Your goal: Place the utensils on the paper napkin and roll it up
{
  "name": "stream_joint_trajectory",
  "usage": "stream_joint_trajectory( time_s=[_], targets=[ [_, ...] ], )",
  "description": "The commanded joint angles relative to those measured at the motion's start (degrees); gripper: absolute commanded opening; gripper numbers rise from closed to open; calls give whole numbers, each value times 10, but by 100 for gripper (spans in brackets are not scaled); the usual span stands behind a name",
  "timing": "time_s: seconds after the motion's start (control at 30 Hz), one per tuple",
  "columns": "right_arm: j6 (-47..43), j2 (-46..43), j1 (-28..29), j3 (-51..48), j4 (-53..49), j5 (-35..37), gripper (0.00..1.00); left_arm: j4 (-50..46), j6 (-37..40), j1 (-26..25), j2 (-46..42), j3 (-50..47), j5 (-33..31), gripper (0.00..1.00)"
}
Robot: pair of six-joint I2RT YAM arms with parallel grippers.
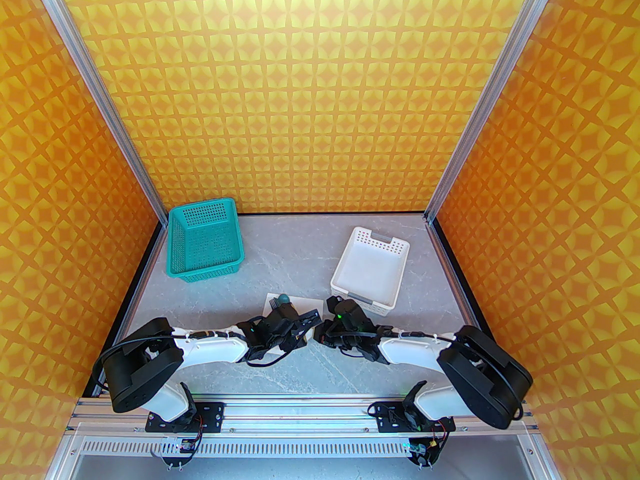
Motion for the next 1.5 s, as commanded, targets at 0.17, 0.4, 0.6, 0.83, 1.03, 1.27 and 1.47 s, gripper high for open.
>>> stream_joint_trajectory(
  time_s=[0.17,0.4,0.6,0.83,1.03,1.27,1.47],
  targets=[
    [4,29,4,26,24,5,0,15,-9,9,11,-9,10,83],
    [1,56,4,35,21,3,0,21,-10,11,9,-11,19,83],
    [0,66,4,35,-5,16,0,25,-15,15,-2,-14,29,83],
    [1,73,5,31,-33,31,0,25,-64,21,-86,-25,61,83],
    [0,79,5,27,-38,34,0,-17,-207,51,-226,-64,91,78],
    [-7,83,5,28,-42,30,0,-171,-456,64,-345,-57,137,45],
    [-10,82,6,29,-52,36,0,-154,-606,64,-322,-69,260,3]
  ],
)
